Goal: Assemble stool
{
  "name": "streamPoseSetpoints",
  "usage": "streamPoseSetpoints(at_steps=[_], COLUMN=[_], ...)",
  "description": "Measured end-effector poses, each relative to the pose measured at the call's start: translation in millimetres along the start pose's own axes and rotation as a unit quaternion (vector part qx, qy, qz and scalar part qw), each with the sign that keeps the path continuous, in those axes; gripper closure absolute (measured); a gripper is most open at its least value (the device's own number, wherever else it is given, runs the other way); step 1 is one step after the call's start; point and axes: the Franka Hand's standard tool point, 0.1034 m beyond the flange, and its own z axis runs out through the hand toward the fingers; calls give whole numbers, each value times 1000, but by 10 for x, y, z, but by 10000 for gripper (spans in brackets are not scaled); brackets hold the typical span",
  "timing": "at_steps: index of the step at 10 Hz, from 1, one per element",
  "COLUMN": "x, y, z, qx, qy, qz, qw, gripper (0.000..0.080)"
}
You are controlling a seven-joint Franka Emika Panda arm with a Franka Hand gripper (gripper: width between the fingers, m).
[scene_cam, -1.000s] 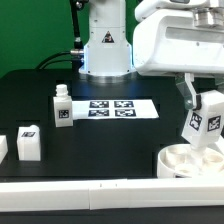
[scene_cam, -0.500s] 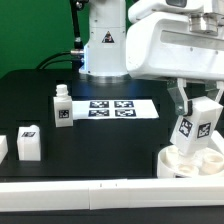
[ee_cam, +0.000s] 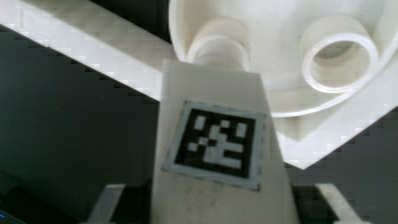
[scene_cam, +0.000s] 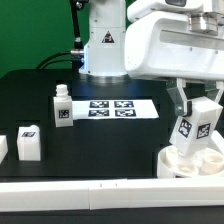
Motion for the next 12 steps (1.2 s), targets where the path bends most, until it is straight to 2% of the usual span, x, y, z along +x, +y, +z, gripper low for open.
streamPoseSetpoints(at_steps=[7,12], x=[-28,-107], y=[71,27], z=[81,191], qx=[-5,-7], qy=[3,6], qz=[1,-2], qw=[1000,1000], gripper=[476,476])
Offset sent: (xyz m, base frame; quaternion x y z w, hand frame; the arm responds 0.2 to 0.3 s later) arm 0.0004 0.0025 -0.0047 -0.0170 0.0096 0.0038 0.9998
